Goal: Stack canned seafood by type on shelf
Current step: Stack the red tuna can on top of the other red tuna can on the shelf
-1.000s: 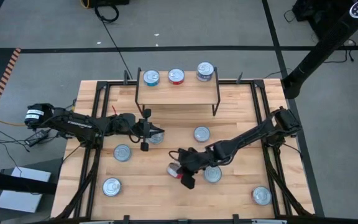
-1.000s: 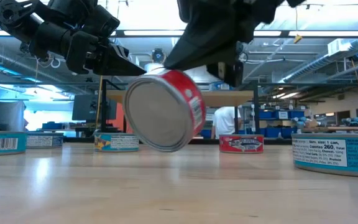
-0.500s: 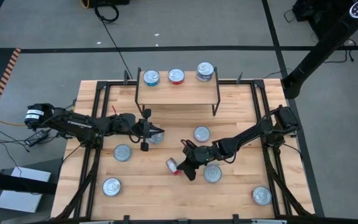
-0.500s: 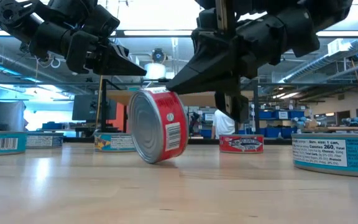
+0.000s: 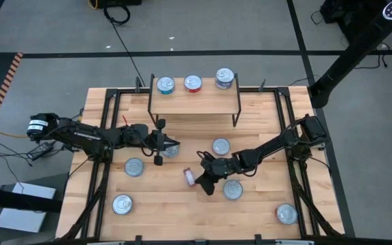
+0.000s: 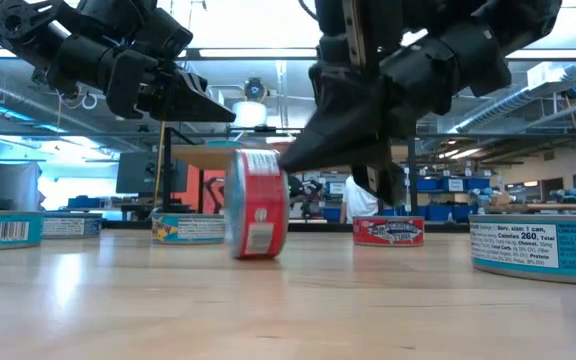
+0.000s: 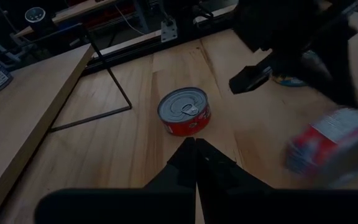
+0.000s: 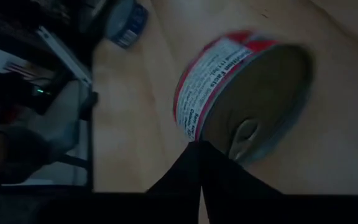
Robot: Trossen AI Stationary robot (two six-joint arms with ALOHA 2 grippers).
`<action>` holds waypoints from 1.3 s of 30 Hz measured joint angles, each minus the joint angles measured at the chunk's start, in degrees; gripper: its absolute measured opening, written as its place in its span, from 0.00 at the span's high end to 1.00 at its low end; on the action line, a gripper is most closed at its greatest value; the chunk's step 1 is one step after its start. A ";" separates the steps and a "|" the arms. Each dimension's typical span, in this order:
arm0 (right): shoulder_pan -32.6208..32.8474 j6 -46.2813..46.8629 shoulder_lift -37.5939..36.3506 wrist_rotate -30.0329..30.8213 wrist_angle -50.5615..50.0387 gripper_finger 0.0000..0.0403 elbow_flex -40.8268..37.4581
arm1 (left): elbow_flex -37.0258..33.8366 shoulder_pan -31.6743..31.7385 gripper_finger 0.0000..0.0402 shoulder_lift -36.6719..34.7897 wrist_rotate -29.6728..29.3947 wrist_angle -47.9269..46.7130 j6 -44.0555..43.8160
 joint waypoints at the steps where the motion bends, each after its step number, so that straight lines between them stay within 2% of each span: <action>1: -0.16 -0.03 0.03 0.03 -0.88 0.94 -0.07 | 0.00 -0.01 0.99 0.00 0.00 0.03 0.00; 14: -0.64 -0.17 0.11 0.15 -3.84 0.81 -0.10 | 0.00 -0.02 0.99 0.00 0.24 0.17 0.00; 23: -0.24 -2.55 -0.72 -2.73 -4.97 0.74 -0.08 | 0.00 -0.02 0.99 0.00 0.24 0.16 0.00; 32: 1.44 -6.42 -6.97 7.46 -14.51 0.75 -0.03 | 0.02 -0.04 0.99 0.00 3.55 0.20 0.09; 39: 2.46 -10.14 -7.52 16.29 -16.25 0.74 -0.01 | 0.02 -0.09 0.99 0.00 6.97 0.16 0.13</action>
